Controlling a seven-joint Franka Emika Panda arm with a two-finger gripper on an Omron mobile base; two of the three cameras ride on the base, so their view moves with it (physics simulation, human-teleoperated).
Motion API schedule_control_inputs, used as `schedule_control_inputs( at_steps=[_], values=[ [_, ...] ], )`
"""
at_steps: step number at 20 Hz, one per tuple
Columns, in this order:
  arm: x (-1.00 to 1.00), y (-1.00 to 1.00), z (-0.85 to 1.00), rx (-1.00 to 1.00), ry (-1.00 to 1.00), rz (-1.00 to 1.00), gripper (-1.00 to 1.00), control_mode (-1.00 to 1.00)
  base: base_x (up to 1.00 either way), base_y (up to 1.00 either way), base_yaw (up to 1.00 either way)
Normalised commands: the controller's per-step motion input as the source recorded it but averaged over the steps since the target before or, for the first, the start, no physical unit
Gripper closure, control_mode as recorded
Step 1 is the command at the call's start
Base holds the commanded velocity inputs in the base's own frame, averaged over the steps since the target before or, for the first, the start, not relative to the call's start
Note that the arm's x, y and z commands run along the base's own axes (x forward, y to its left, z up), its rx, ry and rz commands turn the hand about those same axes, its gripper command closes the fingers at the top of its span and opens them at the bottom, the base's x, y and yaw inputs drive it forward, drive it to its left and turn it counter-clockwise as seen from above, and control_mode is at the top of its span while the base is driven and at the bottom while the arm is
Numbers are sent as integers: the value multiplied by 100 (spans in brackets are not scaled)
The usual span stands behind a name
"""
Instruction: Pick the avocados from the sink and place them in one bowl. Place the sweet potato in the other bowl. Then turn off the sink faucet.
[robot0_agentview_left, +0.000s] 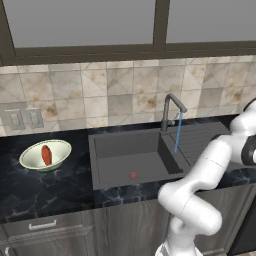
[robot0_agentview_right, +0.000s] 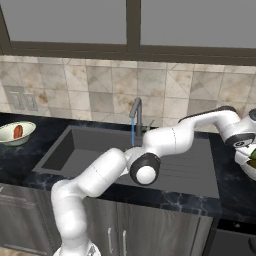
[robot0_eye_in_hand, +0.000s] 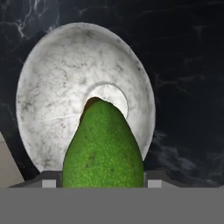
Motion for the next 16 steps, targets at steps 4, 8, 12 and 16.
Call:
schedule_control_inputs(
  at_steps=[4, 8, 12, 16],
  values=[
    [14, -1, -14, 0, 0, -7, -100, -100, 0, 0, 0],
    [0, -3, 0, 0, -3, -4, -100, -100, 0, 0, 0],
    [0, 0, 0, 0, -10, -1, -100, -100, 0, 0, 0],
    [0, 4, 0, 0, -29, 3, -100, -100, 0, 0, 0]
  ],
)
